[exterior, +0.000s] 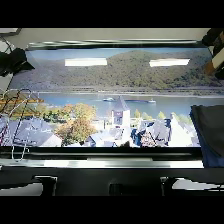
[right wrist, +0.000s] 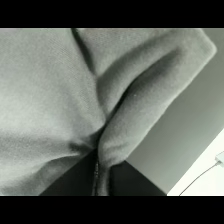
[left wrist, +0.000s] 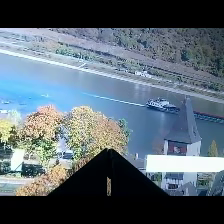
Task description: Fold the clothes and pants, and hang the long-sleeved shirts on hangers.
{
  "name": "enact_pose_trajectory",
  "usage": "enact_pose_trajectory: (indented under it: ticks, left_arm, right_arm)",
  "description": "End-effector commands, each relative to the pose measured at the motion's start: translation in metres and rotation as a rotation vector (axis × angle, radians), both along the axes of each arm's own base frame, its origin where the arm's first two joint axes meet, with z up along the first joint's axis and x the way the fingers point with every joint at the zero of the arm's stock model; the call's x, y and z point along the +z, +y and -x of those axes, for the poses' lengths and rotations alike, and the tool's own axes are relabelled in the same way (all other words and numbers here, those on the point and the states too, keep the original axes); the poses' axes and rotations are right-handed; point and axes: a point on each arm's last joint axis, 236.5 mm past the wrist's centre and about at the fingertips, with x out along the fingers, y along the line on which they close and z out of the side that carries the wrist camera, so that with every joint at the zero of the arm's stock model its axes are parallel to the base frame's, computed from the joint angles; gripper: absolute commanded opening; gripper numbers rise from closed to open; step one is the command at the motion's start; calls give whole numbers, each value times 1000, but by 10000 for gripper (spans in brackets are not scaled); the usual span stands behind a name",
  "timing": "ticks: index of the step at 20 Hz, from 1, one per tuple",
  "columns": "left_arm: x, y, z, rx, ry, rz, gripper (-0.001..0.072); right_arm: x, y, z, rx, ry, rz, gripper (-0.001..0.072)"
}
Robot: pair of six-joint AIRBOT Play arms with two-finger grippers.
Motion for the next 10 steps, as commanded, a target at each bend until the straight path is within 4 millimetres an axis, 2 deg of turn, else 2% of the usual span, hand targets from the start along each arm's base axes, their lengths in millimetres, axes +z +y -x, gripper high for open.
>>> enact_pose_trajectory:
  ticks: [1, 2, 3, 4, 6, 8, 9, 10]
  left_arm:
    - [0, -1, 0, -1, -1, 2, 17]
    - [1, -2, 0, -5, -2, 7, 17]
    - [1, -3, 0, -6, -2, 9, 17]
    - [2, -4, 0, -9, -2, 15, 17]
    - [1, -4, 0, -10, -2, 15, 17]
    - [0, -3, 0, -9, 0, 13, 17]
    - [0, -3, 0, -9, 2, 13, 17]
    - [-3, -3, -1, -22, 5, 5, 17]
  right_arm:
    - [1, -3, 4, 19, 20, 3, 129]
    - [2, -4, 5, 19, 25, 6, 263]
    - [3, -3, 6, 18, 28, 6, 442]
    - [5, -3, 6, 17, 23, 10, 485]
    - [12, -6, 0, 27, -28, 43, 482]
    - [18, -5, -20, 42, -151, 66, 465]
    - [19, 4, -40, 62, -258, 41, 346]
    - [21, 20, -70, 113, -394, -17, 217]
